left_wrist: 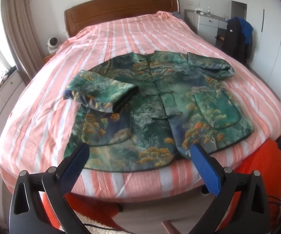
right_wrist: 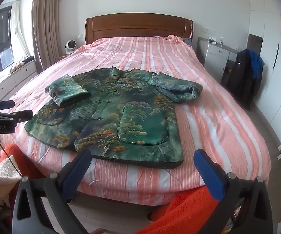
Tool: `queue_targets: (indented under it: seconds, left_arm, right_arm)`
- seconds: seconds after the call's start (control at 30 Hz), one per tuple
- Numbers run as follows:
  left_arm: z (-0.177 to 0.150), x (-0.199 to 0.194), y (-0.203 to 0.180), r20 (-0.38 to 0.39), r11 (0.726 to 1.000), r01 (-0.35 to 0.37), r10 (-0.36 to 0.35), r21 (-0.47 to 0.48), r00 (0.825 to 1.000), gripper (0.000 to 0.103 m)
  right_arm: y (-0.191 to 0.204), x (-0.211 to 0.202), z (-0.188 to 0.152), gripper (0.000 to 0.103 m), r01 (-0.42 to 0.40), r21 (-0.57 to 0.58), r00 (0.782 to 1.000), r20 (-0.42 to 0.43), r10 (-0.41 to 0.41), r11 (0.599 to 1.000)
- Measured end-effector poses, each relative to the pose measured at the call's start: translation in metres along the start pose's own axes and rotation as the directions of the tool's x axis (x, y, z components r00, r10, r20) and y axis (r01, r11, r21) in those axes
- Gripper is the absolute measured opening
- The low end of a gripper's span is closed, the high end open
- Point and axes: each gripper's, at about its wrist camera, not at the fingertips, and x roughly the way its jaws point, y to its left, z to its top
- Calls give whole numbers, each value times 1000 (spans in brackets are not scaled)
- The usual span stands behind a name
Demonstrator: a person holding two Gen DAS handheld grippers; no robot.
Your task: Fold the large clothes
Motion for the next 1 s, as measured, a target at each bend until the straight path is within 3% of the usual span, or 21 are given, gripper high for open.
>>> queue_targets:
  seconds: [1.0]
  left_arm:
    - [-1,7,7,-36,997,79,-79,-16,996,103]
  right_arm:
    - [3,-2,5,103,2,-6,1000,20,-1,1000]
